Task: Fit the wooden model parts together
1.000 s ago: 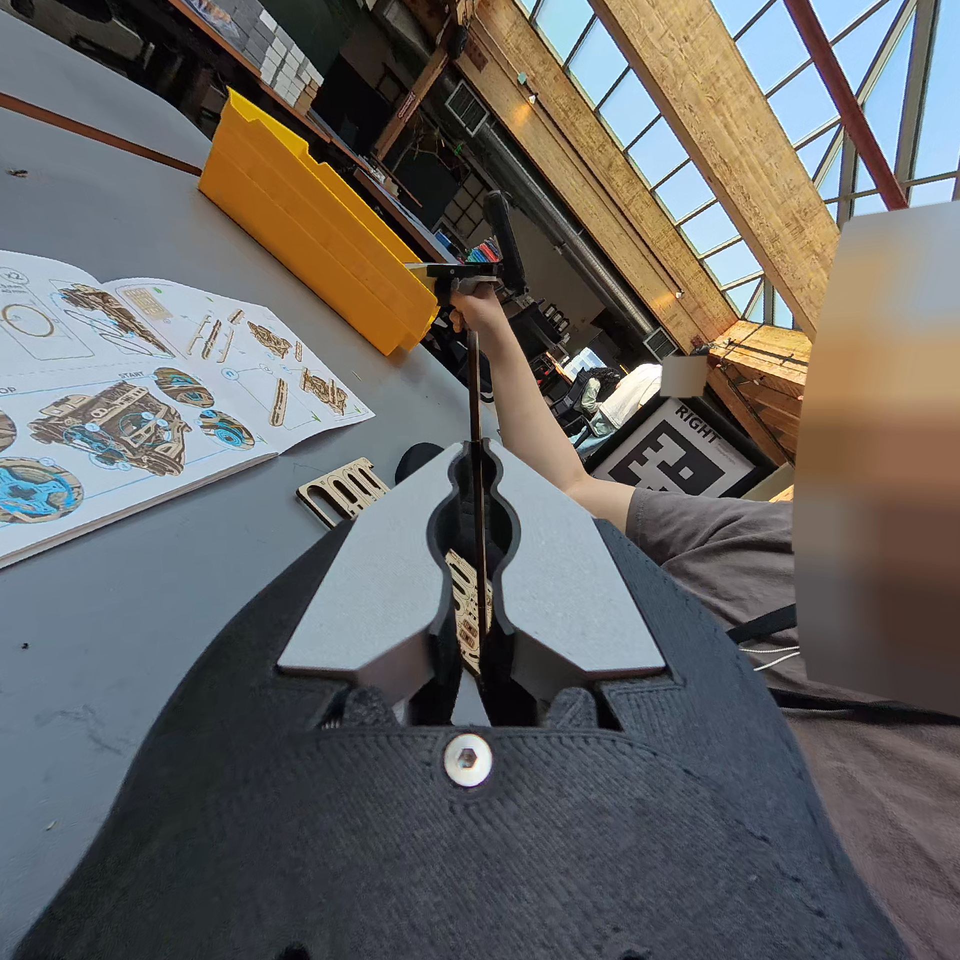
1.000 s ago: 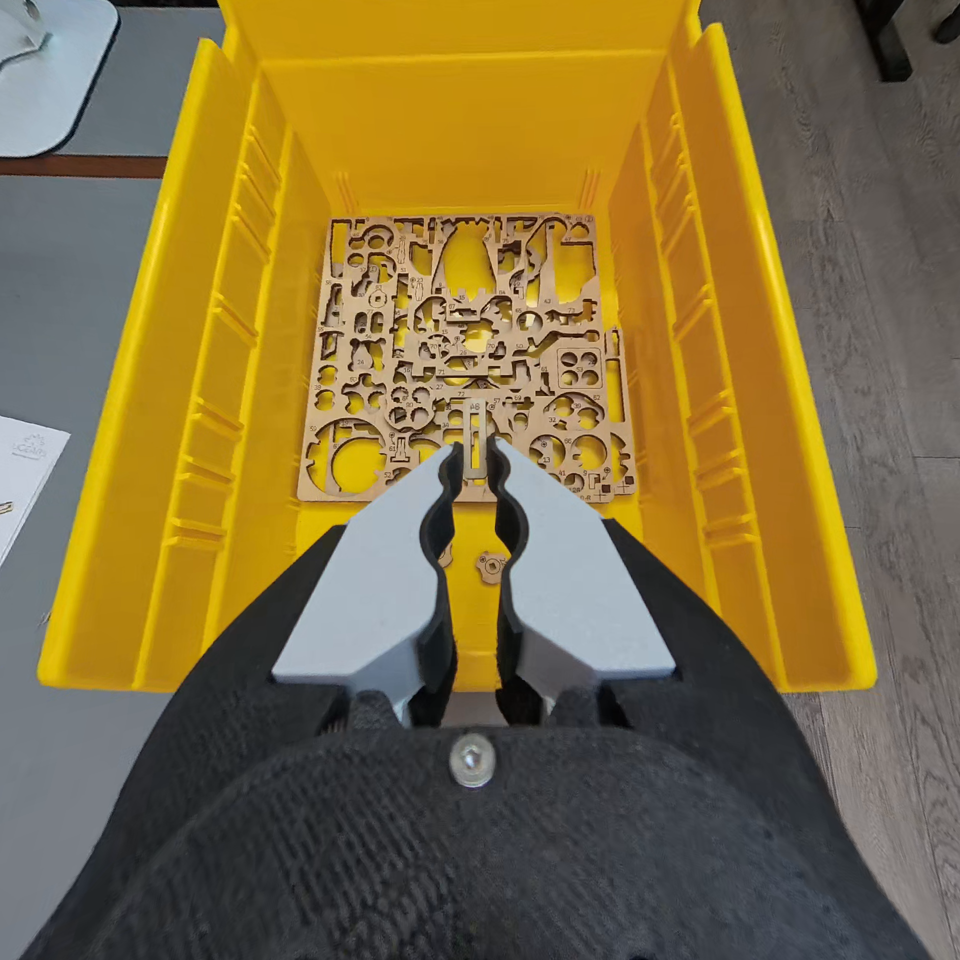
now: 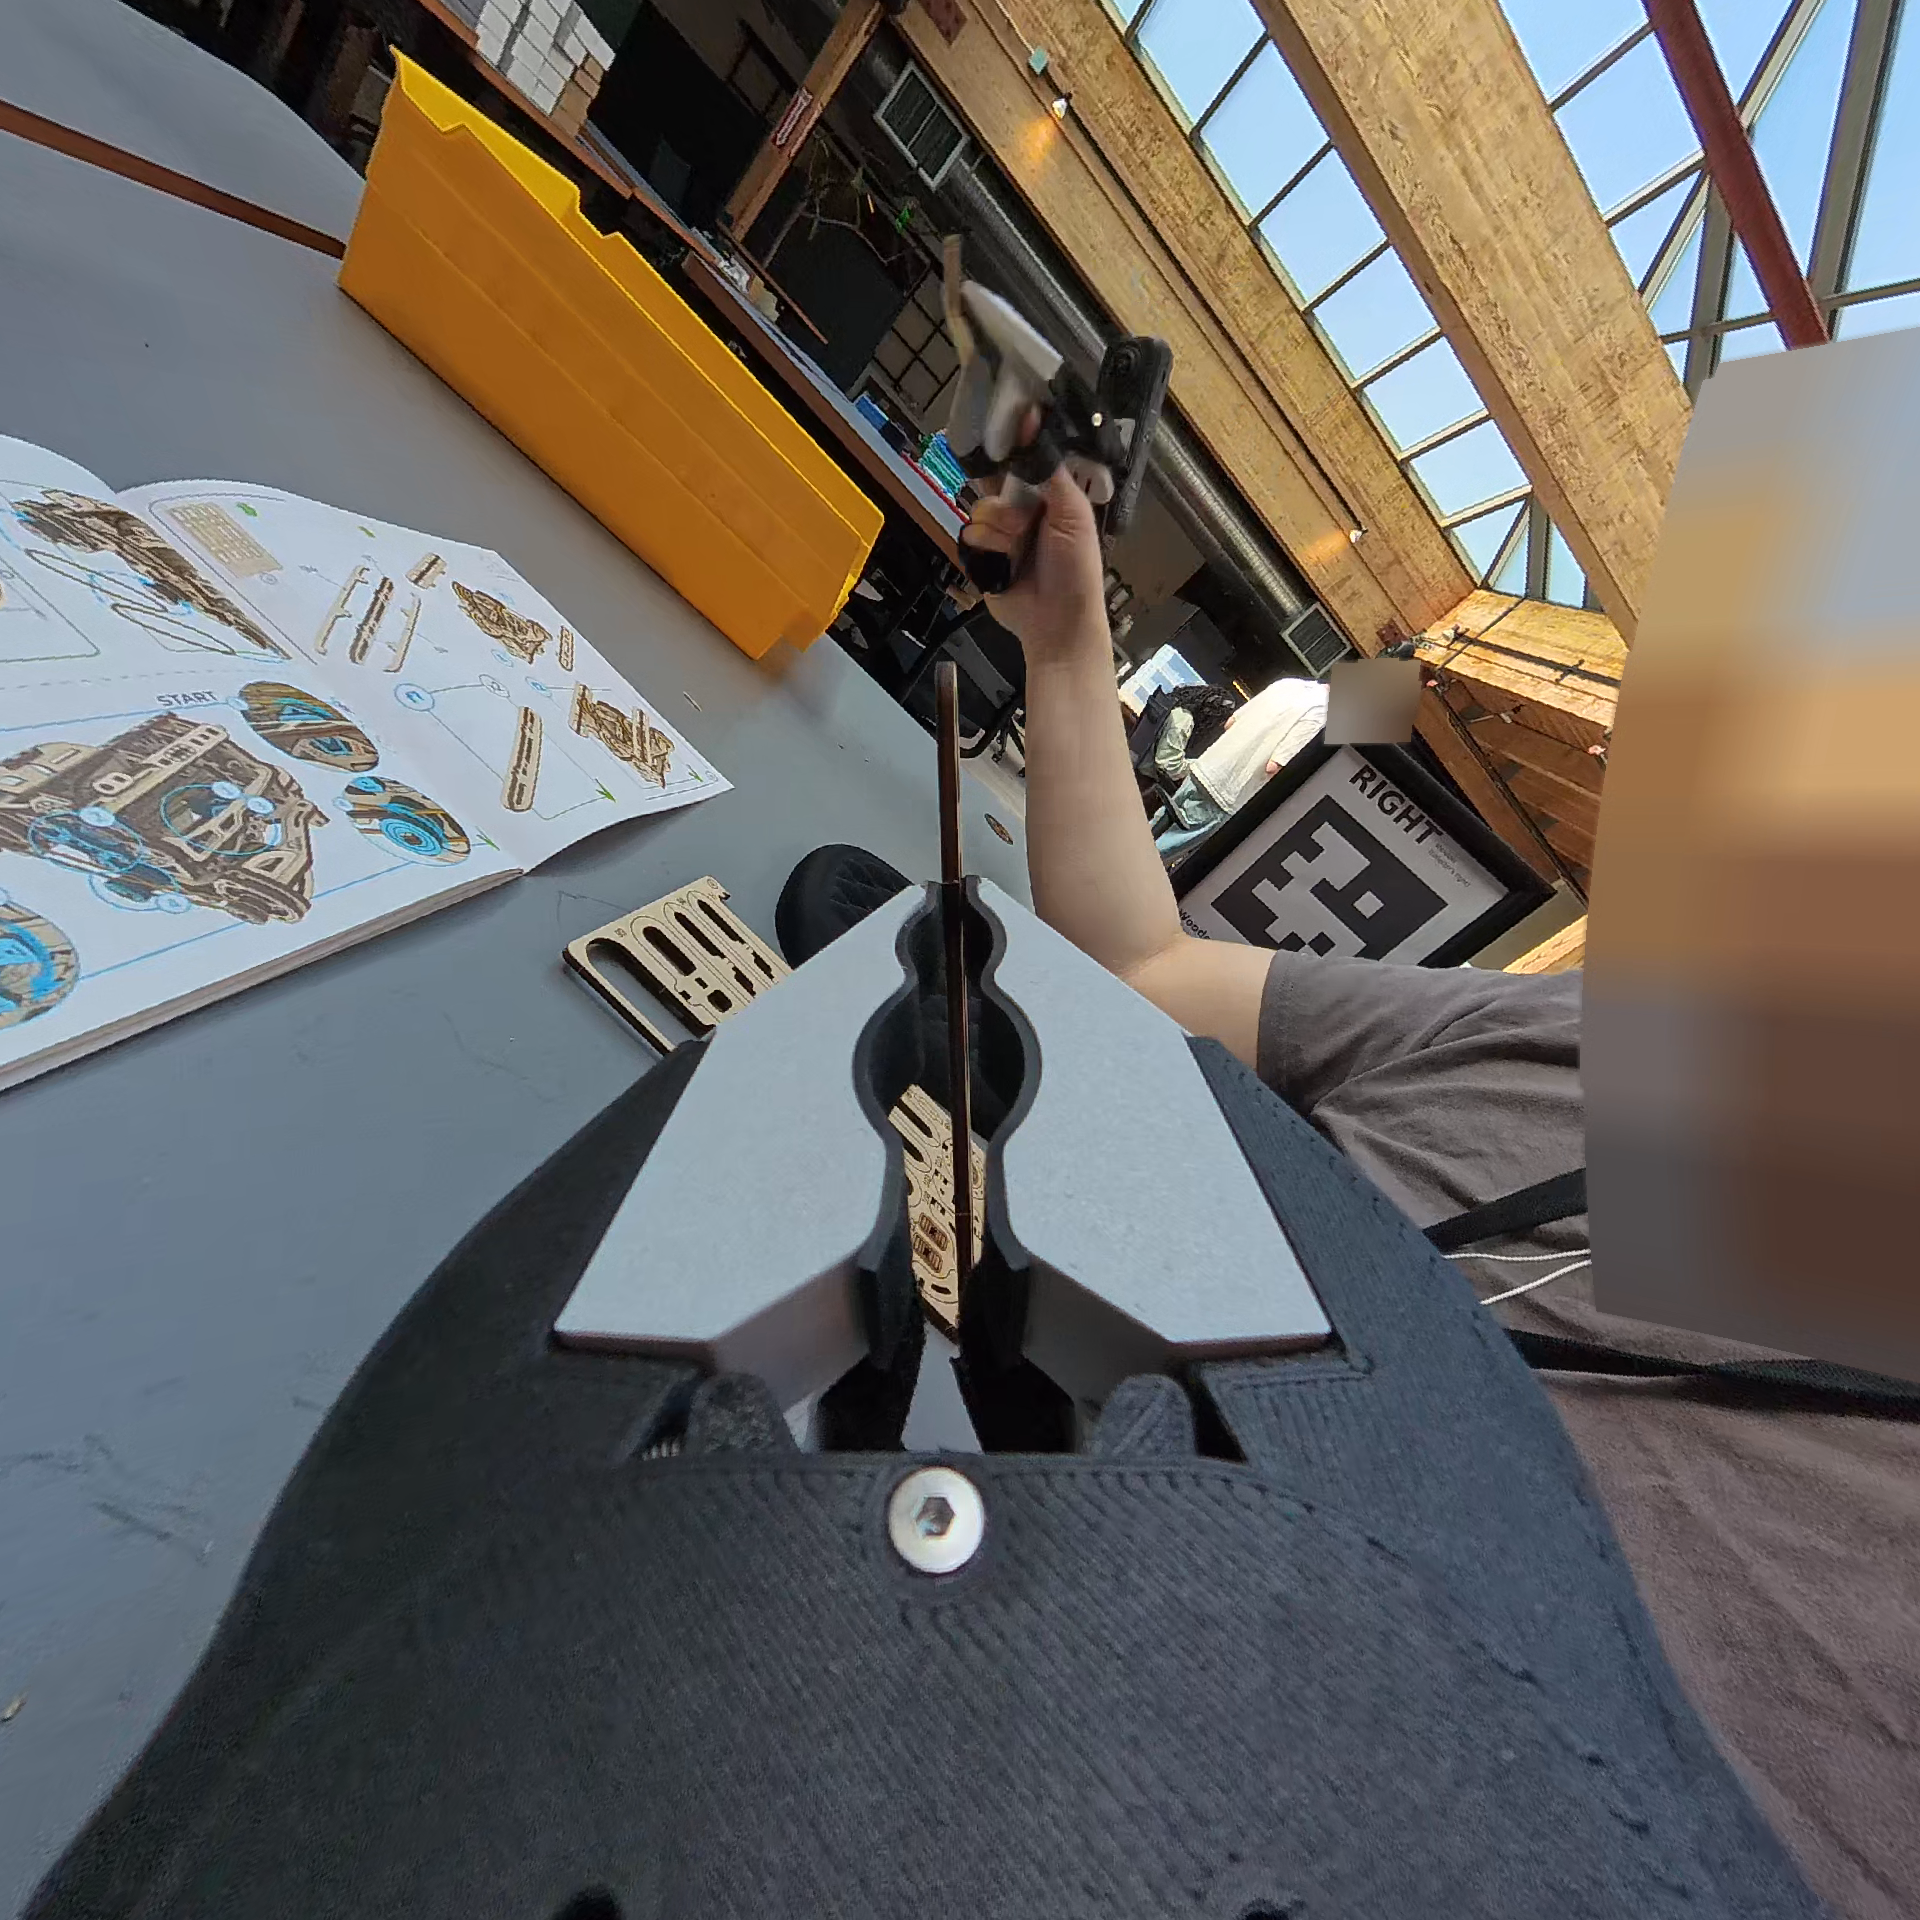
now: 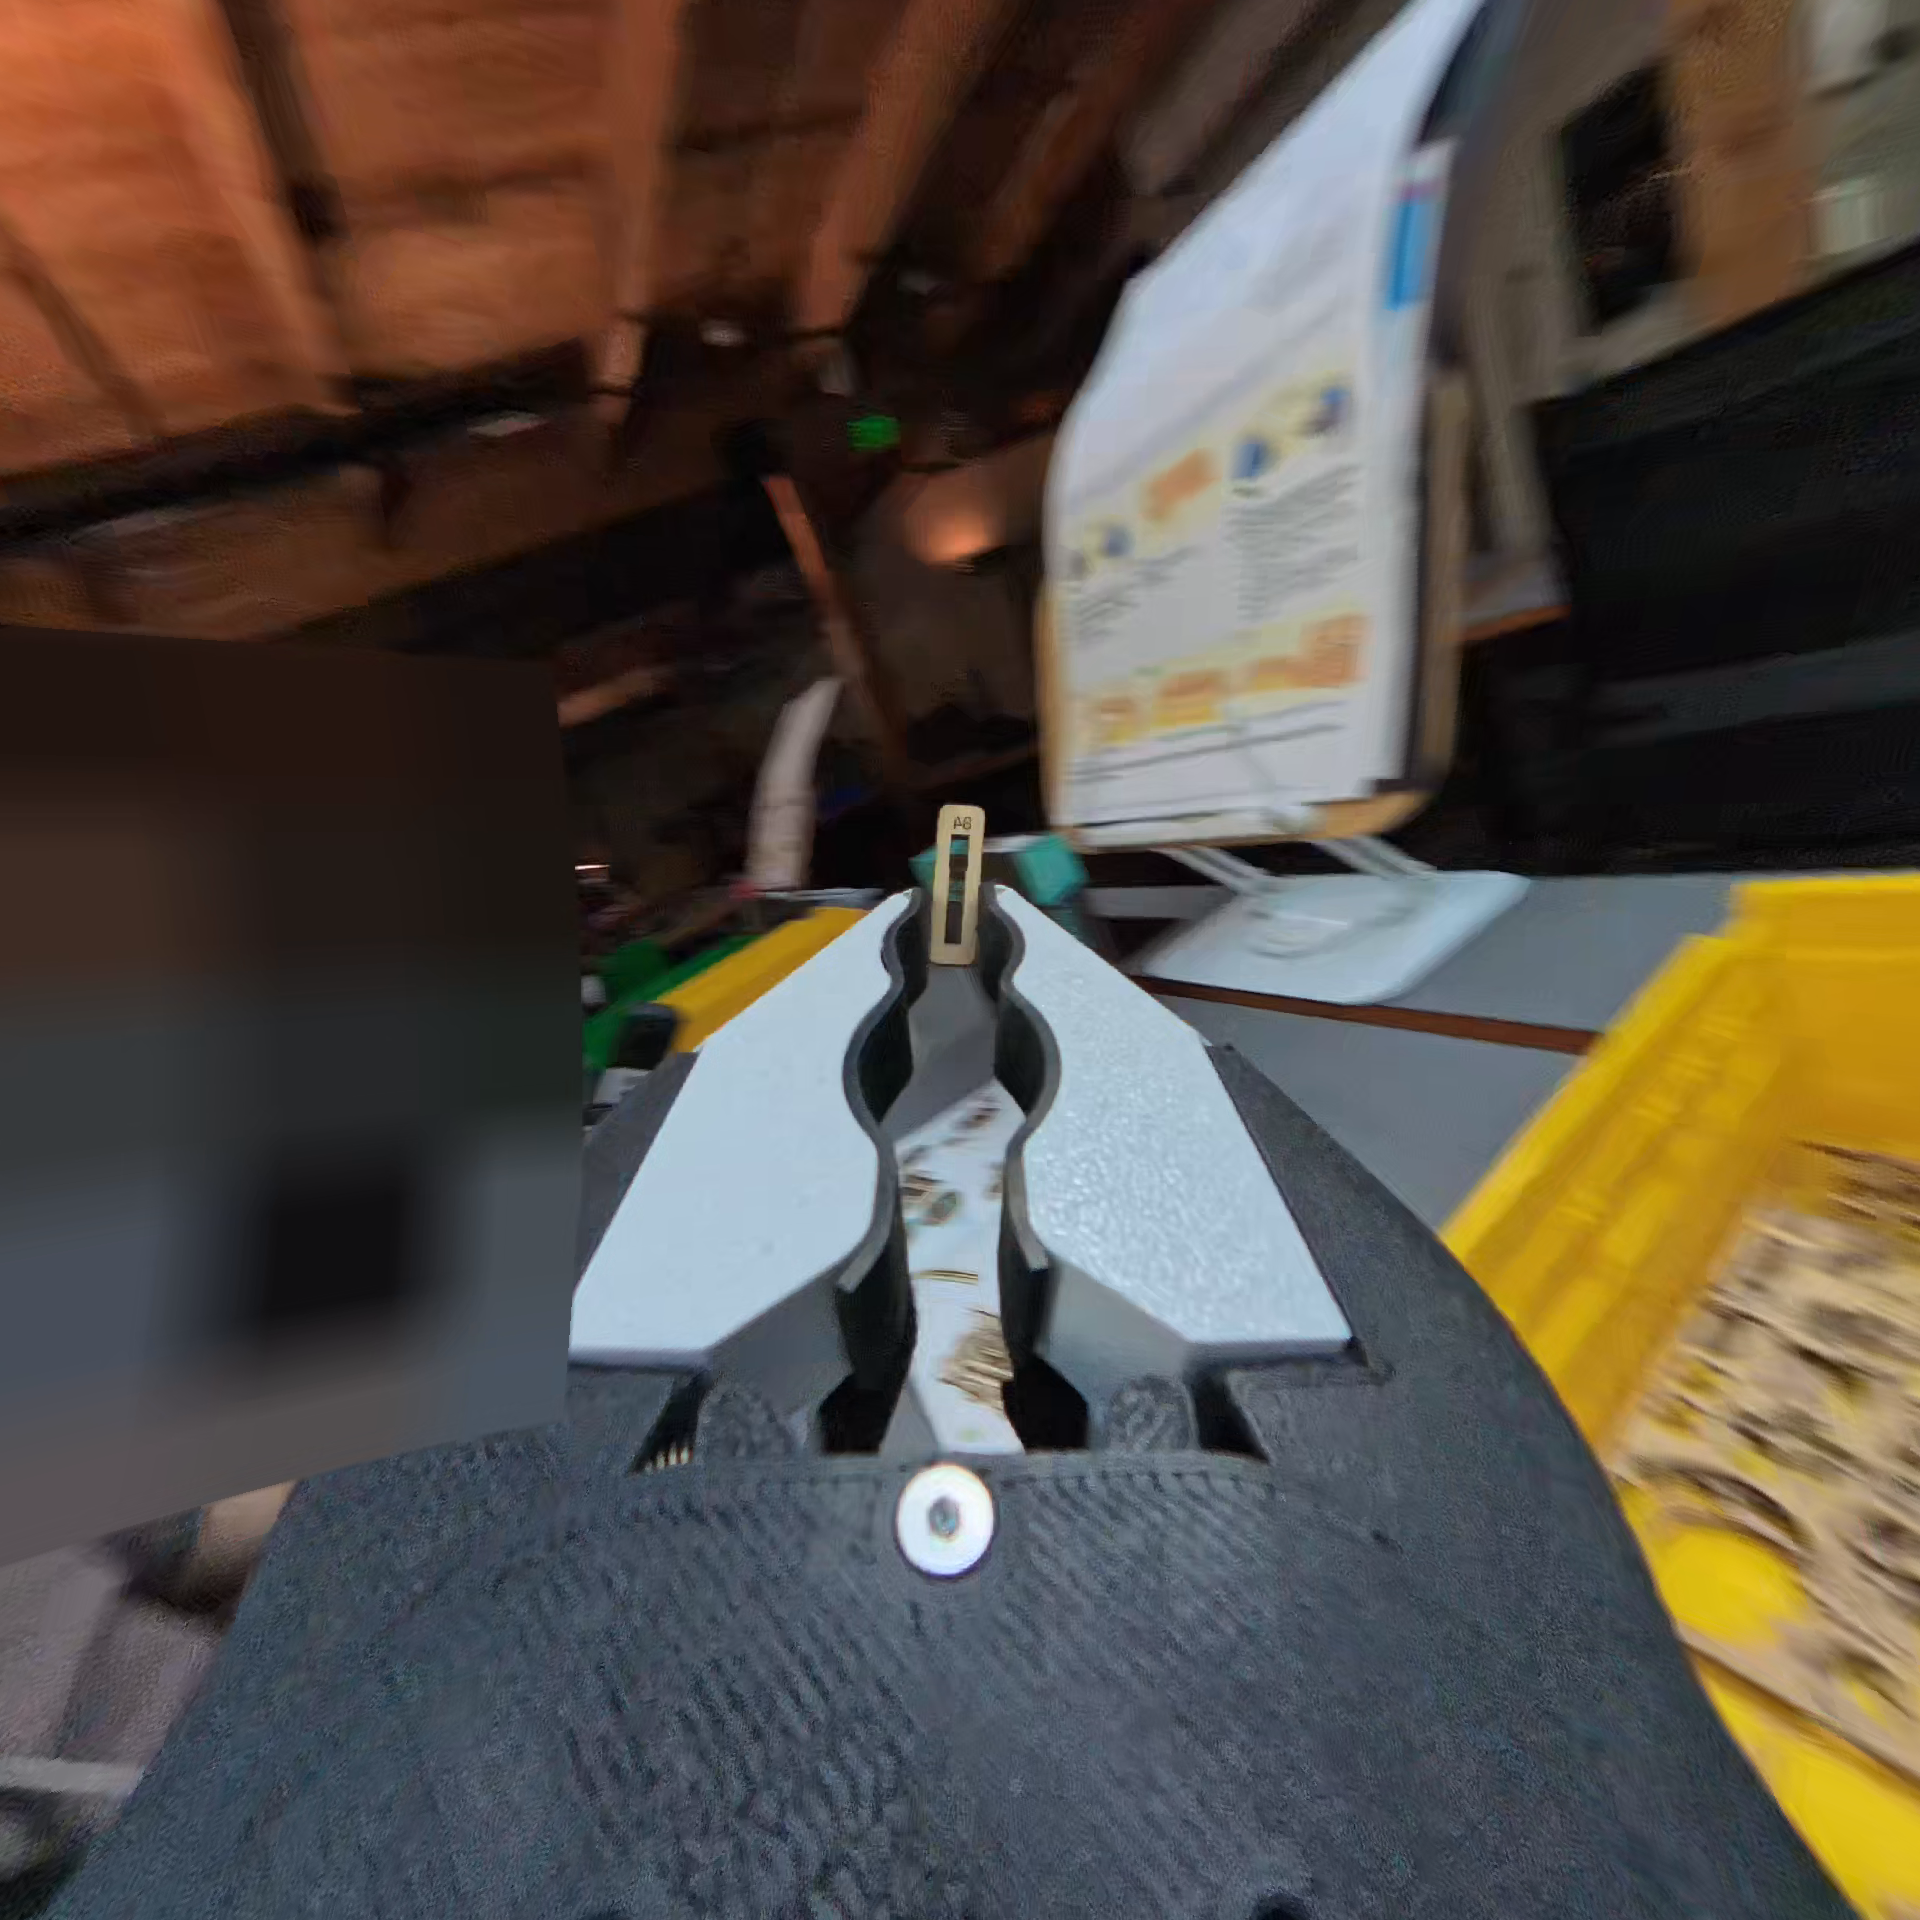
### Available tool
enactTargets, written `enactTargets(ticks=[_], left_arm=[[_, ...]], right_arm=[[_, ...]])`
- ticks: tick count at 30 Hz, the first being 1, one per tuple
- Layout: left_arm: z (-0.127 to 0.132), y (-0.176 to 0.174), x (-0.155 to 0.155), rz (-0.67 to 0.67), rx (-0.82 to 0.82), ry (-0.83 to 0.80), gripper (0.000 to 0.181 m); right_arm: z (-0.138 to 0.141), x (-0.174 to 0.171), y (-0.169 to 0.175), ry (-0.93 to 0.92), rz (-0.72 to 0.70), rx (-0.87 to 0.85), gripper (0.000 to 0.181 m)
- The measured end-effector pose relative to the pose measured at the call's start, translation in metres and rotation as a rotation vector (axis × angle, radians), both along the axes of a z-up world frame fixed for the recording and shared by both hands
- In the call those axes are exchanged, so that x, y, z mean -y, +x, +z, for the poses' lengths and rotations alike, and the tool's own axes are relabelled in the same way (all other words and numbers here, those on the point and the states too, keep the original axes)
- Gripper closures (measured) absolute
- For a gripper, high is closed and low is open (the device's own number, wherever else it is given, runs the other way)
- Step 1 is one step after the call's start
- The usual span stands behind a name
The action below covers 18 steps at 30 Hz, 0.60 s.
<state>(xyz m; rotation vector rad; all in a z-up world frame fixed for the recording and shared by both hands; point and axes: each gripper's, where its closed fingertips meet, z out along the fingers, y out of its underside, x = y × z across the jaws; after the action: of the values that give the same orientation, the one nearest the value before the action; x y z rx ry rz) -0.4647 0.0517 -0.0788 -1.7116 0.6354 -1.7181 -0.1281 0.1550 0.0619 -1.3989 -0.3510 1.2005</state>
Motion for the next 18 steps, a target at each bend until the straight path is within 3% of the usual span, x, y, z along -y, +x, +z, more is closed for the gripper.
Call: enactTargets(ticks=[1, 2, 7, 10, 11, 13, 16, 18], left_arm=[[0.0, 0.0, 0.0, 0.002, -0.002, 0.004, 0.181], [0.0, 0.0, 0.0, 0.004, -0.004, 0.007, 0.181], [-0.003, 0.0, -0.002, 0.011, -0.014, -0.002, 0.181], [-0.014, 0.002, -0.005, 0.021, -0.058, -0.023, 0.181], [-0.018, 0.002, -0.006, 0.029, -0.08, -0.027, 0.181], [-0.029, 0.002, -0.01, 0.051, -0.146, -0.033, 0.181], [-0.05, -0.003, -0.017, 0.096, -0.273, -0.056, 0.181], [-0.064, -0.008, -0.02, 0.117, -0.342, -0.1, 0.181]], right_arm=[[-0.047, -0.044, 0.062, -0.15, -0.428, 0.21, 0.176], [-0.082, -0.056, 0.109, -0.257, -0.655, 0.35, 0.175], [-0.17, -0.066, 0.149, -0.502, -0.782, 0.743, 0.174], [-0.196, -0.069, 0.146, -0.603, -0.738, 0.807, 0.148], [-0.187, -0.065, 0.147, -0.596, -0.76, 0.826, 0.147], [-0.136, -0.055, 0.128, -0.431, -0.821, 0.786, 0.151], [-0.034, -0.027, 0.001, 0.044, -0.62, 0.579, 0.156], [-0.018, 0.003, -0.108, 0.293, -0.374, 0.564, 0.156]])
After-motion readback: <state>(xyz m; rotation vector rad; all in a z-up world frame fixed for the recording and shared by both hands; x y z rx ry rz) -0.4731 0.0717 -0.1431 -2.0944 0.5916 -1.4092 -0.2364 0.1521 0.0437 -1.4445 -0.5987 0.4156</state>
